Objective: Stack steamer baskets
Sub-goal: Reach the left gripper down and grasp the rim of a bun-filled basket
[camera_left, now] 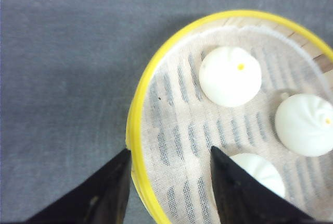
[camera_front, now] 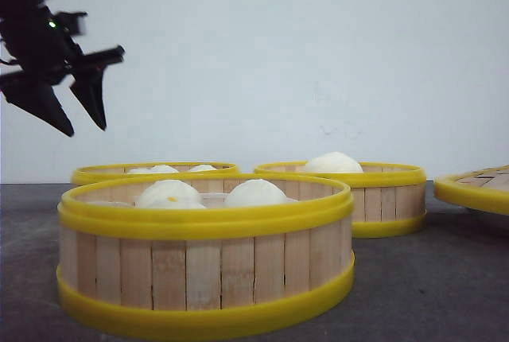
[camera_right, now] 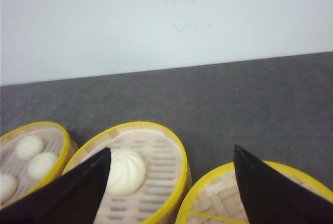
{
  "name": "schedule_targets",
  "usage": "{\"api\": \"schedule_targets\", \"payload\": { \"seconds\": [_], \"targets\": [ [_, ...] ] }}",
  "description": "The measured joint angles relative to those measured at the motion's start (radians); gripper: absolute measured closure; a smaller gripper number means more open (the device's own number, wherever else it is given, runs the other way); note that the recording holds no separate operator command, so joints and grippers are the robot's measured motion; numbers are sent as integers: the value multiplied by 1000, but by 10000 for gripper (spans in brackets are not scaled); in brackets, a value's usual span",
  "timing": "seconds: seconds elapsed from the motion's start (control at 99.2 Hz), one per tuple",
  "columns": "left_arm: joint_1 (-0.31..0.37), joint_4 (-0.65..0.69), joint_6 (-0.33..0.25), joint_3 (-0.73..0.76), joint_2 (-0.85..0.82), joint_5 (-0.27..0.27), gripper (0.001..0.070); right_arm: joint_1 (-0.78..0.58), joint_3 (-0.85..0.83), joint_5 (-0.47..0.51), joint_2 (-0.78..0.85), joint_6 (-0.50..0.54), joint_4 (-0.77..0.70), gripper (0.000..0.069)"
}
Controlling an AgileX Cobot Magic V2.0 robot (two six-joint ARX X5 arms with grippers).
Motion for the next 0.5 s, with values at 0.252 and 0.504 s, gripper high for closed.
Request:
{"api": "schedule_targets", "payload": {
  "seconds": [0.252, 0.504],
  "targets": [
    [-5, -62, 14, 39, 131, -57, 432, 2, 0, 0, 5, 0, -21, 225],
    [-7, -62, 17, 39, 170, -60, 434, 2, 0, 0, 5, 0, -26, 225]
  ]
}}
